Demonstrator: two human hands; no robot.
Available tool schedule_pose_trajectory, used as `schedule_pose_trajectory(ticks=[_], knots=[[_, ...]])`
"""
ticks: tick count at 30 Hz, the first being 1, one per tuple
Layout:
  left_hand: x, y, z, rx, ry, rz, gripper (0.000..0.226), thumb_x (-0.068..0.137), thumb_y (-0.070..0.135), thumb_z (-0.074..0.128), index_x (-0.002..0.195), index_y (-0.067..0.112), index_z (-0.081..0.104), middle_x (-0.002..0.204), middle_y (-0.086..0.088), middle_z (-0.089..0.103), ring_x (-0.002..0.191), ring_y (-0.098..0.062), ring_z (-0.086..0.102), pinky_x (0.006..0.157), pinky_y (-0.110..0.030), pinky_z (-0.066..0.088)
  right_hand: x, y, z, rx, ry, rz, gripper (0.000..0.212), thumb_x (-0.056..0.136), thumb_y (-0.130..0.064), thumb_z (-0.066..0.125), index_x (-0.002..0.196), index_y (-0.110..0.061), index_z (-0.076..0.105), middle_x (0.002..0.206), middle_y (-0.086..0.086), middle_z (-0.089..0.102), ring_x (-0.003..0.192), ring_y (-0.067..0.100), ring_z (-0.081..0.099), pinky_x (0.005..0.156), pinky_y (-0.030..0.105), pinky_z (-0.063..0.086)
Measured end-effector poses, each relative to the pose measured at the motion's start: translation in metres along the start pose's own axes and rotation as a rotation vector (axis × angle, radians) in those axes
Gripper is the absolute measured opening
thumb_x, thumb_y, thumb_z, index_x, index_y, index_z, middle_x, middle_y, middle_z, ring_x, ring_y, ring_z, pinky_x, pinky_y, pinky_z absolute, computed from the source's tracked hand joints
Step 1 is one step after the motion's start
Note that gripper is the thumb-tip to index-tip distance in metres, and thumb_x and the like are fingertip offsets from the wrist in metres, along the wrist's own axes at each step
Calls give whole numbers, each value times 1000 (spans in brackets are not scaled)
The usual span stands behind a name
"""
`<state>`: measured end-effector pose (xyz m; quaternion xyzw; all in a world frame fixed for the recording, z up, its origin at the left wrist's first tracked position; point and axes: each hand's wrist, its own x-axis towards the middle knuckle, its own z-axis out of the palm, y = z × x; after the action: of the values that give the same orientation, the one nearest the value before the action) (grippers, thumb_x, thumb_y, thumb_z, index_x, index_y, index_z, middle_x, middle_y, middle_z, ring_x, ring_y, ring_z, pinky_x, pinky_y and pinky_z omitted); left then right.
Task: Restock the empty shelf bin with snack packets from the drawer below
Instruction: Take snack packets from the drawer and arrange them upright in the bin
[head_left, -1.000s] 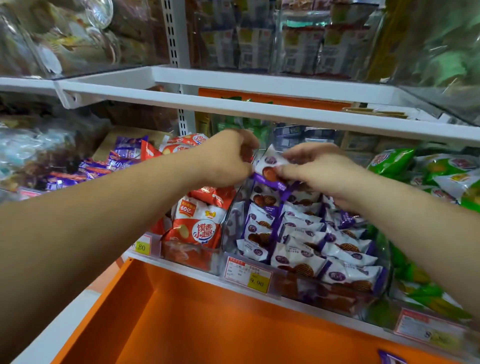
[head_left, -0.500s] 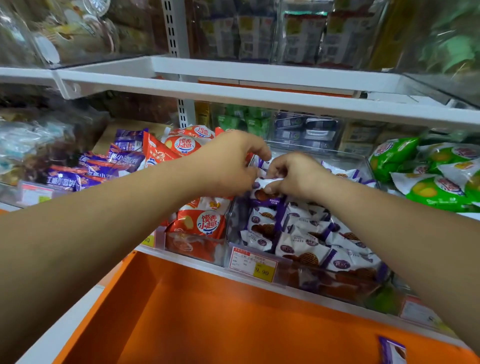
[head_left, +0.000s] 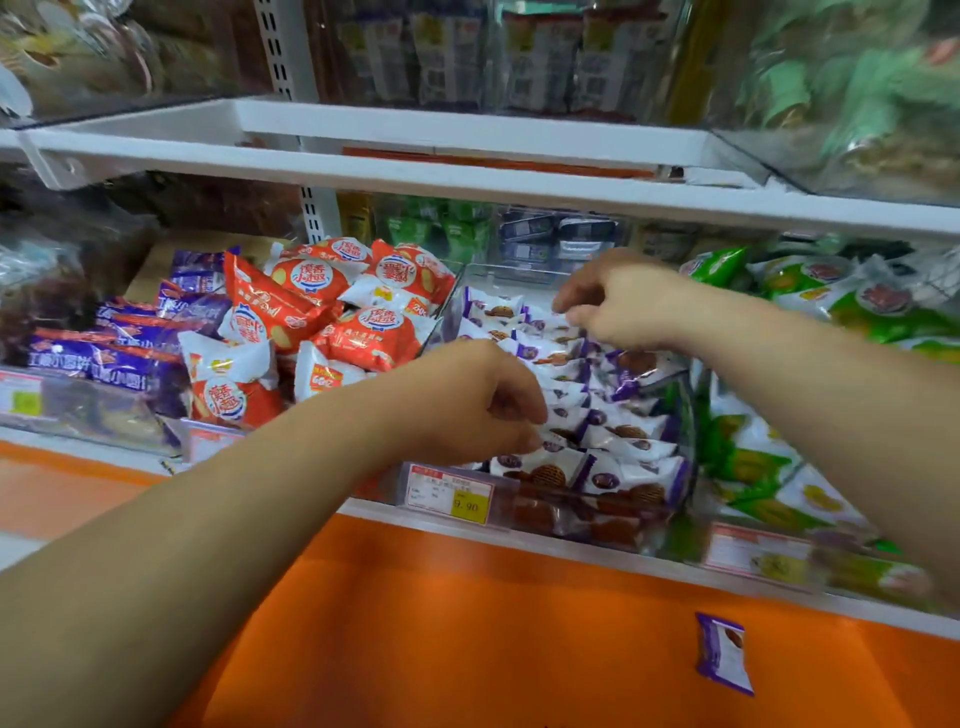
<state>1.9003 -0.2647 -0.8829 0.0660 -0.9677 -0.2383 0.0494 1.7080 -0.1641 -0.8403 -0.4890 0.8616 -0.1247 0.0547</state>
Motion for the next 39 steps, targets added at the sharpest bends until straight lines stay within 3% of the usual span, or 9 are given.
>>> schedule_pose_trajectory(ticks=[10, 15, 19, 23, 25, 27, 29, 35, 39], knots=[[8, 11, 13, 39, -19, -117, 8, 85, 16, 78, 82, 24, 81, 84, 12, 76, 75, 3, 68, 72, -25, 59, -39, 27, 8, -228, -127, 69, 32, 78, -23, 76, 109, -15, 74, 97, 3, 74, 90, 24, 68, 83, 37, 61], [1, 9, 17, -17, 192, -152, 13, 89, 16, 72, 82, 24, 78, 79, 12, 74, 72, -1, 68, 70, -31, 60, -36, 31, 5, -299, -143, 135, 83, 78, -49, 83, 149, -23, 48, 143, 4, 58, 126, 29, 57, 102, 41, 52], [-8, 7, 15, -54, 293, -119, 11, 91, 14, 71, 86, 22, 78, 82, 12, 72, 75, -4, 66, 74, -33, 58, -33, 34, 7, -222, -134, 174, 102, 69, -44, 91, 155, -24, 39, 152, 9, 46, 130, 32, 53, 102, 37, 50], [-11, 6, 14, -68, 405, -138, 11, 93, 15, 68, 96, 23, 75, 90, 7, 69, 75, -9, 66, 67, -26, 56, -34, 24, 0, -87, 61, 110, 87, 69, -29, 92, 145, -24, 49, 133, 4, 44, 109, 25, 59, 85, 26, 52], [-12, 7, 9, -190, 478, -205, 13, 94, 19, 69, 105, 23, 73, 90, 9, 69, 69, -4, 64, 59, -11, 49, -39, 13, -6, 170, 119, 46, 79, 69, -24, 93, 136, -26, 54, 125, 0, 52, 100, 17, 63, 76, 18, 51], [-12, 11, 3, -411, 520, -240, 26, 94, 27, 71, 119, 19, 69, 97, 5, 72, 76, -5, 68, 70, -17, 55, -49, -6, -11, 482, 85, -26, 74, 65, -17, 96, 128, -26, 58, 114, -2, 66, 87, 10, 71, 66, 15, 54], [-17, 18, -4, -669, 498, -284, 30, 94, 31, 70, 120, 15, 68, 95, -4, 75, 86, -15, 73, 73, -31, 62, -59, -26, -9, 630, 91, -88, 73, 61, -15, 98, 123, -25, 60, 106, -1, 71, 80, 7, 73, 67, 20, 59], [-30, 17, -16, -970, 417, -247, 21, 100, 17, 63, 119, 11, 68, 98, -7, 79, 92, -22, 74, 71, -26, 60, -72, -48, 16, 828, 238, -70, 72, 61, -18, 98, 122, -21, 60, 104, -3, 70, 80, 5, 72, 68, 25, 59], [-35, 13, -24, -1031, 410, -214, 23, 99, 10, 63, 121, 12, 68, 103, -7, 78, 99, -22, 75, 84, -30, 62, -64, -50, 20, 1174, 79, 110, 37, 80, -18, 86, 114, -10, 71, 98, 6, 78, 88, 21, 76, 74, 36, 61]])
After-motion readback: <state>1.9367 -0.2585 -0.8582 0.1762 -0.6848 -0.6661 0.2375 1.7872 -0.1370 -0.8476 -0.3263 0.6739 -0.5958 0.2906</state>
